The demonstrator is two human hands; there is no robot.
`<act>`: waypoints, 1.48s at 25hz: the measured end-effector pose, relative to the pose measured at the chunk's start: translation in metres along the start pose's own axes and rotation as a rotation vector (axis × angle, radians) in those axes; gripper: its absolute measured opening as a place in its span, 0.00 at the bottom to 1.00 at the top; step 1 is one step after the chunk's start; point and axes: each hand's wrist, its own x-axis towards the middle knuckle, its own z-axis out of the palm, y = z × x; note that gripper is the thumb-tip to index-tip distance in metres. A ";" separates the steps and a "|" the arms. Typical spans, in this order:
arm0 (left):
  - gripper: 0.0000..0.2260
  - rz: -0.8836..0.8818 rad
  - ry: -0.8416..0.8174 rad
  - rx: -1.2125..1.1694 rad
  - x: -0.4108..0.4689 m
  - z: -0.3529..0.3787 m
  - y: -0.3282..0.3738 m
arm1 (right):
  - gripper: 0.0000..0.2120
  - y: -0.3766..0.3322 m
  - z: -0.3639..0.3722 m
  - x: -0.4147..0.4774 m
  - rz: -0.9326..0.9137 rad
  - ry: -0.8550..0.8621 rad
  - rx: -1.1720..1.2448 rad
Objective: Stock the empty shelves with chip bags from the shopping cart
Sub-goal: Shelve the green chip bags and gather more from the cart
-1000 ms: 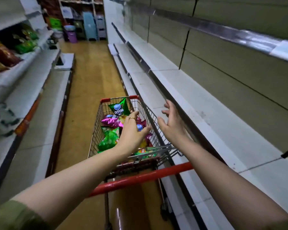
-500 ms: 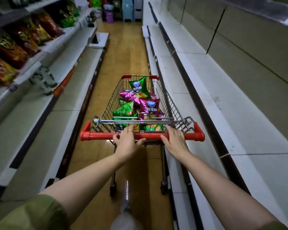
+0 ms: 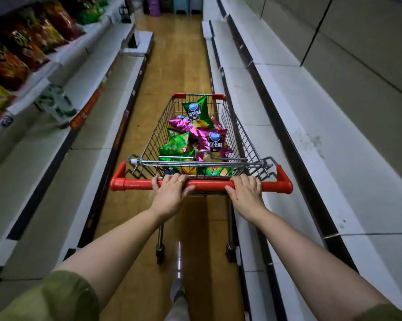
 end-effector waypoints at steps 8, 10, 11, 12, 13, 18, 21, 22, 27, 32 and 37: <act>0.20 -0.022 -0.059 0.005 0.109 -0.014 -0.013 | 0.18 0.008 -0.007 0.110 0.034 -0.024 0.014; 0.20 -0.029 -0.088 -0.012 0.138 -0.020 -0.018 | 0.18 0.008 -0.010 0.138 0.059 -0.035 0.019; 0.19 -0.029 -0.096 -0.021 0.153 -0.023 -0.020 | 0.17 0.008 -0.011 0.152 0.067 -0.038 0.019; 0.19 -0.028 -0.100 -0.027 0.167 -0.026 -0.022 | 0.17 0.008 -0.013 0.166 0.073 -0.042 0.023; 0.19 -0.025 -0.103 -0.029 0.178 -0.028 -0.023 | 0.17 0.008 -0.014 0.177 0.076 -0.045 0.030; 0.19 -0.035 -0.118 -0.019 0.219 -0.038 -0.029 | 0.18 0.009 -0.022 0.220 0.087 -0.085 0.022; 0.20 -0.082 -0.189 0.001 0.239 -0.047 -0.026 | 0.19 0.010 -0.028 0.239 0.069 -0.134 -0.016; 0.19 -0.115 -0.236 0.007 0.246 -0.052 -0.023 | 0.19 0.011 -0.034 0.245 0.052 -0.175 -0.028; 0.21 -0.173 -0.207 -0.143 0.286 -0.088 0.000 | 0.21 -0.008 -0.090 0.285 -0.091 -0.091 0.140; 0.16 -0.133 -0.018 -0.282 0.330 -0.114 0.019 | 0.18 -0.030 -0.124 0.342 -0.162 0.075 0.301; 0.14 -0.178 0.039 -0.316 0.387 -0.124 -0.010 | 0.17 -0.029 -0.117 0.414 -0.048 0.095 0.390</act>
